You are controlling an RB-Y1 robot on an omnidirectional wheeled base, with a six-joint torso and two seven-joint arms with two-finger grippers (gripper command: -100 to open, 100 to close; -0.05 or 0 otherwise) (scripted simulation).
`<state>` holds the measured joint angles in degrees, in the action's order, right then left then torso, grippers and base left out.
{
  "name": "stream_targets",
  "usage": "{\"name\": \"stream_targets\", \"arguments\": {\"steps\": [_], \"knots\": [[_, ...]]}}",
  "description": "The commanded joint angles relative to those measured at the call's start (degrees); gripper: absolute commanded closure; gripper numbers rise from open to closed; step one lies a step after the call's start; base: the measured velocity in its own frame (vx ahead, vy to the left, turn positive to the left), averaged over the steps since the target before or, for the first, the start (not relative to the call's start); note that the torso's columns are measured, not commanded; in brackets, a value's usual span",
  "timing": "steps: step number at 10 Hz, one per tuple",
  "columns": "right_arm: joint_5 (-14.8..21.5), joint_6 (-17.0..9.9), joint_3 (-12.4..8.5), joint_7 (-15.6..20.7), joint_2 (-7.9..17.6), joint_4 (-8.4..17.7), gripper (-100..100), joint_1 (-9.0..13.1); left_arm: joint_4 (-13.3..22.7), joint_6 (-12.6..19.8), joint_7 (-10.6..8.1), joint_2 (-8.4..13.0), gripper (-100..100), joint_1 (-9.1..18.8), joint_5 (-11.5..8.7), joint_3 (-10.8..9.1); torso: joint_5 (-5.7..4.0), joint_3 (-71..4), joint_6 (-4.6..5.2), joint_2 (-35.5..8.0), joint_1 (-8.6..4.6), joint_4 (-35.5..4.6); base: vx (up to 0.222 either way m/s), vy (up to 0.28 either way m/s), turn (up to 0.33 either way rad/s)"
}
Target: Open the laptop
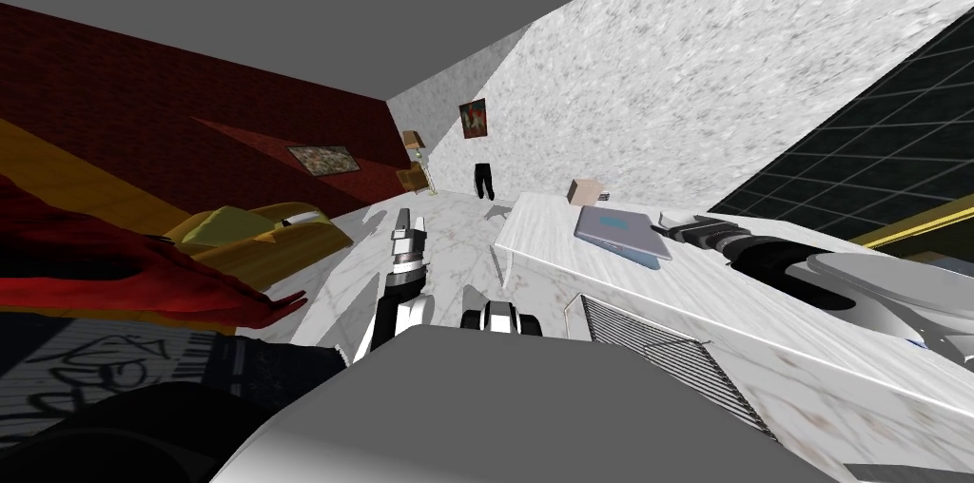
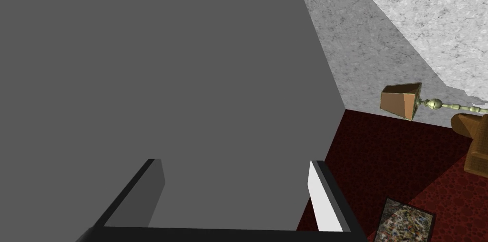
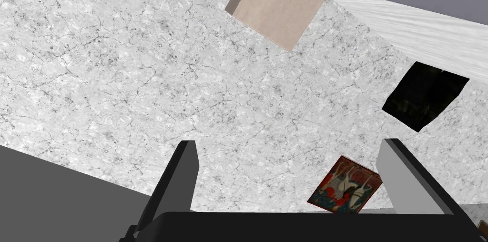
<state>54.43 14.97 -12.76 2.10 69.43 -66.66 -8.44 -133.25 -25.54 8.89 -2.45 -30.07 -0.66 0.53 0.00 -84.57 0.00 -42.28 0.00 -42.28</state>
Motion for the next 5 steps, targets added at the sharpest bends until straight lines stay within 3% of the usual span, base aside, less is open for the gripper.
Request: {"name": "stream_targets", "arguments": {"steps": [1,5], "knots": [[2.11,-3.56,0.9,1.76,-0.72,-0.14,-100,0.16,0.0,0.0,0.0,0.0,0,0.0,0.0,0.0,0.0,0.0,0.0,0.0,-0.01,0.0,-0.002,0.014,0.025],[4.79,-7.74,1.67,4.31,-1.94,-0.12,-100,0.25,0.0,0.0,0.0,0.0,0,0.0,0.0,0.0,0.0,0.0,0.0,-0.01,-0.01,0.0,-0.003,0.012,0.024]]}}
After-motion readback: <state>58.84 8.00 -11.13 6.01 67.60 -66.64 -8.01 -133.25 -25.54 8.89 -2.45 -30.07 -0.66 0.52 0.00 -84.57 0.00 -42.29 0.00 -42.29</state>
